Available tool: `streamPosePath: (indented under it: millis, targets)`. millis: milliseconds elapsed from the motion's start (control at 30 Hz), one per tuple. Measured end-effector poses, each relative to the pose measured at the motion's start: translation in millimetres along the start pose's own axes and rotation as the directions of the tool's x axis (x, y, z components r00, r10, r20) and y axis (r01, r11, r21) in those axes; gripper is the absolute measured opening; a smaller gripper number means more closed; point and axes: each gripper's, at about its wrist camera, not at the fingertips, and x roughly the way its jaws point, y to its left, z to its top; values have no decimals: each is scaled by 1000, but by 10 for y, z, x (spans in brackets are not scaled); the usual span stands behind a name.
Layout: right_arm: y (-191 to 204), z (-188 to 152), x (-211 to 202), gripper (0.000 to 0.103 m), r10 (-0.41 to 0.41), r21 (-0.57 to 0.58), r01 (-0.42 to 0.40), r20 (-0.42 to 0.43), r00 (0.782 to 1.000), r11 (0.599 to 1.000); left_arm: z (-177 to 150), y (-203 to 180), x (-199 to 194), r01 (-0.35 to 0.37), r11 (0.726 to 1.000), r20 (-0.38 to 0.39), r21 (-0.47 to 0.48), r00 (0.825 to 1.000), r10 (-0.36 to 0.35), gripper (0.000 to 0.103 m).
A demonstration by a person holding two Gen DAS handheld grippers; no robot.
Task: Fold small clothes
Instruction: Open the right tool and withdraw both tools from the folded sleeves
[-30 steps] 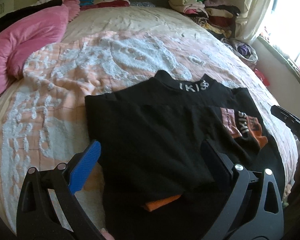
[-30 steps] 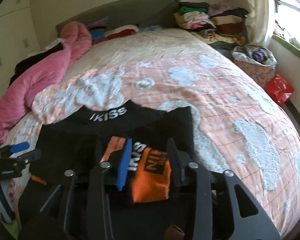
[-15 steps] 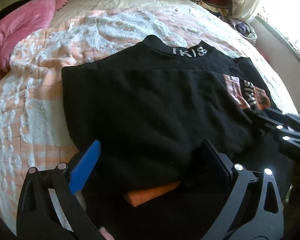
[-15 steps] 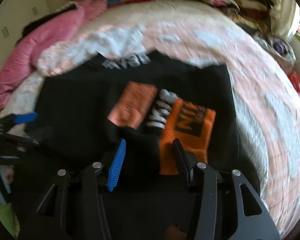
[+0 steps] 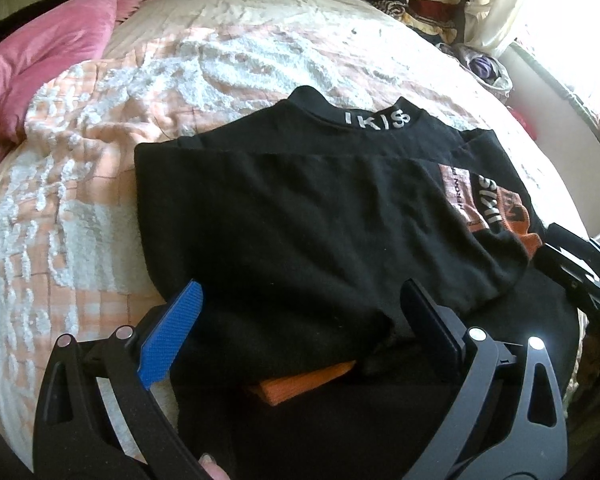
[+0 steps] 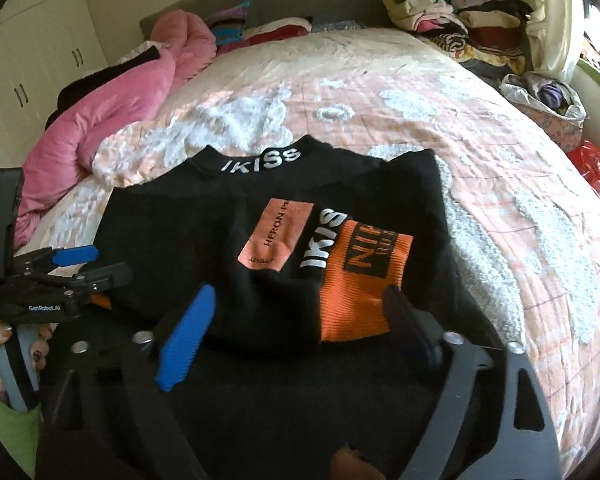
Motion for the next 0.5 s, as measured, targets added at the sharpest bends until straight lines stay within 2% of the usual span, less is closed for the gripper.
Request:
streamPosePath:
  millis: [133,500]
  targets:
    - [-37,-17,-103,94,3,12,-3,30,1000,1000,14,-3,-56,-5,1000,14,-2,1000,5,93]
    - [-73,-42,-428,97,21,28,-23,86,996,999,-3,9,-241,-48,999,54,-12,997,48,93]
